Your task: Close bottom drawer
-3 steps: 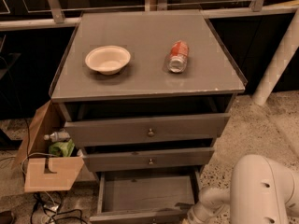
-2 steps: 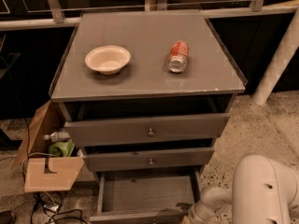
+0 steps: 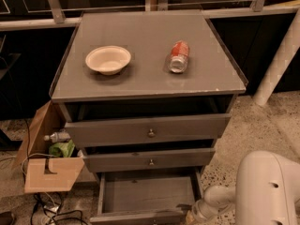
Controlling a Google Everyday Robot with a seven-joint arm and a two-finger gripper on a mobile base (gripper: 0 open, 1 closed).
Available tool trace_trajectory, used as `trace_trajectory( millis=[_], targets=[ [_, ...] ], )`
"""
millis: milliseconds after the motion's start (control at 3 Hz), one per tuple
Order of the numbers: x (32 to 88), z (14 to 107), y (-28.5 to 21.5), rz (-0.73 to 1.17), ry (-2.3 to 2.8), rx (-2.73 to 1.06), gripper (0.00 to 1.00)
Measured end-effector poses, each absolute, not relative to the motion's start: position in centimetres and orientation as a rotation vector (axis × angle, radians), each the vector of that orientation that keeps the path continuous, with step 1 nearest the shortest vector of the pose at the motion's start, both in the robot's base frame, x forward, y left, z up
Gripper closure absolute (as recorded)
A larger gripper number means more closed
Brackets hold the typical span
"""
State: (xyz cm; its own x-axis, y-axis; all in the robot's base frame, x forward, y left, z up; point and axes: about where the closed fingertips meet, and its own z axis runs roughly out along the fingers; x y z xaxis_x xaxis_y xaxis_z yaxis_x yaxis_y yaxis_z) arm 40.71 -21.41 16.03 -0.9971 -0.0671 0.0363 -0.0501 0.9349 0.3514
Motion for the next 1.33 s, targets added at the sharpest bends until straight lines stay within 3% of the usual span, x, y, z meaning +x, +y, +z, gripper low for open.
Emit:
trace_trajectory(
  millis=[1333],
  targets=[
    [43.2, 16.6, -21.1, -0.559, -3.097, -0.067, 1.00]
  ],
)
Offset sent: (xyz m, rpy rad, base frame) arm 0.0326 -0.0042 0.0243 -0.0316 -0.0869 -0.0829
